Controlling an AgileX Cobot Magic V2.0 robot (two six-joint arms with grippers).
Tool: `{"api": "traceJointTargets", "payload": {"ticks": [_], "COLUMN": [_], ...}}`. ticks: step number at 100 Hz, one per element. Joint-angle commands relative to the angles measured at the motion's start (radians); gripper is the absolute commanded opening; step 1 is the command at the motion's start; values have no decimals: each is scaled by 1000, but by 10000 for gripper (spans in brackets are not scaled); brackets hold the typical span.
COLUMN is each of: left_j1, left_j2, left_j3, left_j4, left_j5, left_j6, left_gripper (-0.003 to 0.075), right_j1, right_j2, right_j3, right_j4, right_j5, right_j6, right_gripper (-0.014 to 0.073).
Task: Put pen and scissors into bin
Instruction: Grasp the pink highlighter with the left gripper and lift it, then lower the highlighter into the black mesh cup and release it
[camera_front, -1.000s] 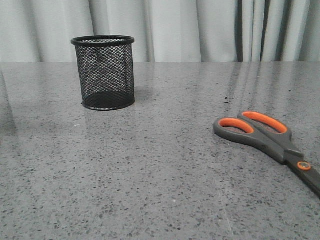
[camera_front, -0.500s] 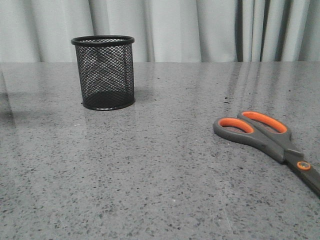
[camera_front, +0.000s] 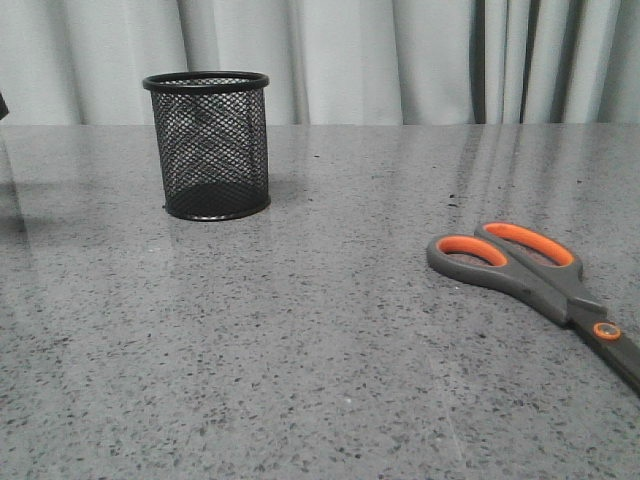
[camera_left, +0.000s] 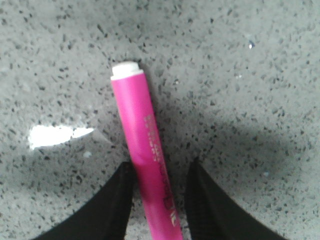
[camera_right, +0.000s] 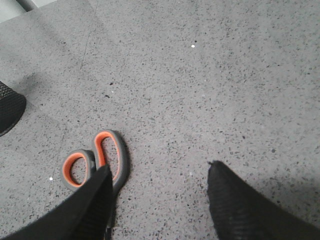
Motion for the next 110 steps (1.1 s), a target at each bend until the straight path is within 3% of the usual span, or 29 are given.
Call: {"api": "traceJointTargets", "payload": {"ticks": [1,12,27,35,50,60,84,110], "left_j1": [0,0,-2,-22,-149,-252,-446,-500], "left_j2": [-6,-30,-136,-195,-232,-220,-125,-12], "left_j3": [-19,-19,-19,-19,-19,-19,-19,-19], "left_j4": [-6,-64,-342,-550,-974,-1134,-1161,-1153], "left_j5": [-26,-124,-409,-577,-796,-871,-1042,-1174], "left_j6": [15,81,226,384,763,949,1013,1013], "left_gripper": [171,-18,-19,-19,-18,-18,-18,-18], "right_j1": [1,1,1,1,1,1,1,1], "right_j2": [11,11,11,11,11,11,12,12], "right_j3": [-37,-37,-37,-37,-35,-28,-28,-28], "right_j4": [8,12,12,12,12,12,1,-3], "right_j5": [-64,-62,-61,-61,-78,-90,-92,-77], "right_j6": [-10,-10,-10,-10,-10,-10,-10,-10], "right_gripper": [380,380,379,379,380,380,380,380]}}
